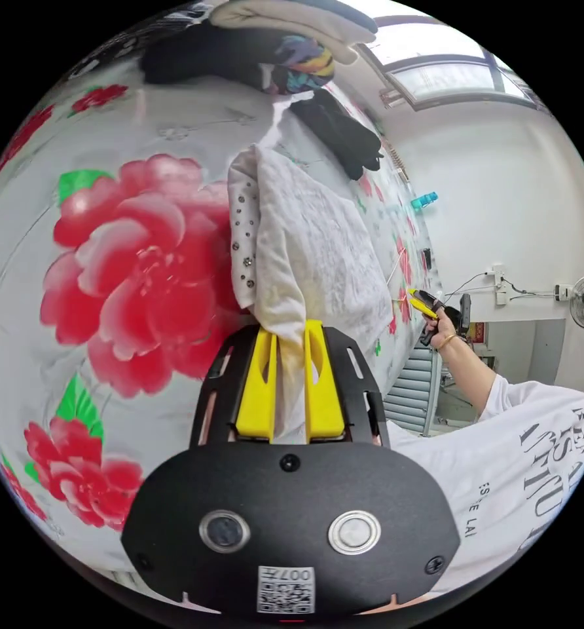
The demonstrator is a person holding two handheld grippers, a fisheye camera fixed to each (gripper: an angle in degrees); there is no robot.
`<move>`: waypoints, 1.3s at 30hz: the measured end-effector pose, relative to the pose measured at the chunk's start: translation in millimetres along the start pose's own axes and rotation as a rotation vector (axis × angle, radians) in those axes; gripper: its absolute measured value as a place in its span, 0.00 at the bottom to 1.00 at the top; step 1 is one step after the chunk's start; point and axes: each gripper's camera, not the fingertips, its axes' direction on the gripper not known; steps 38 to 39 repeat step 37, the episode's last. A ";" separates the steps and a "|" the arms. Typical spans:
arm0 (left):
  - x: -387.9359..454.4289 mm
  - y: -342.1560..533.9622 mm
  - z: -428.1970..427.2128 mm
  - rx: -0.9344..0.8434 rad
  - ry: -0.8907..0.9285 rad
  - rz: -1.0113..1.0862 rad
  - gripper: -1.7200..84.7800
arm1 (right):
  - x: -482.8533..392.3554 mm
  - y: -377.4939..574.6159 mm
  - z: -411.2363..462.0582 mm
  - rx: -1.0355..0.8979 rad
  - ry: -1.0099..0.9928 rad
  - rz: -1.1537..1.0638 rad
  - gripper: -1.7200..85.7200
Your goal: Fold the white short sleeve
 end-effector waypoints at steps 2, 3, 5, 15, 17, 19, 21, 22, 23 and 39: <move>25.8 -41.9 27.1 -0.049 -0.009 0.056 0.10 | -4.2 0.7 2.9 -0.010 0.086 -0.180 0.12; 31.8 -51.3 33.0 -0.060 -0.010 0.069 0.10 | -7.5 1.4 2.5 -0.012 0.106 -0.237 0.11; 54.9 -85.4 56.1 -0.102 -0.016 0.112 0.10 | -11.3 1.7 1.1 -0.066 0.146 -0.376 0.09; 155.3 -186.6 160.8 -0.197 0.038 0.206 0.10 | 58.5 15.2 -28.4 -0.061 0.090 -0.223 0.02; 196.2 -196.7 193.0 -0.296 0.044 0.305 0.11 | 52.8 21.8 -30.2 -0.035 0.066 -0.167 0.02; 219.2 -190.9 198.7 -0.301 -0.006 0.393 0.11 | 42.6 24.2 -31.5 -0.041 0.091 -0.174 0.02; 228.8 -177.5 189.1 -0.277 -0.060 0.468 0.10 | 29.3 25.4 -42.4 0.017 0.142 -0.171 0.02; 227.1 -165.8 175.1 -0.249 -0.086 0.502 0.10 | 14.1 27.7 -56.5 0.106 0.162 -0.211 0.02; 219.5 -152.6 157.4 -0.228 -0.113 0.522 0.10 | -5.9 28.0 -67.5 0.161 0.168 -0.283 0.02; -37.5 112.2 -147.0 0.335 -0.459 -0.443 0.12 | -360.9 165.2 -5.2 -0.206 -0.206 -1.225 0.05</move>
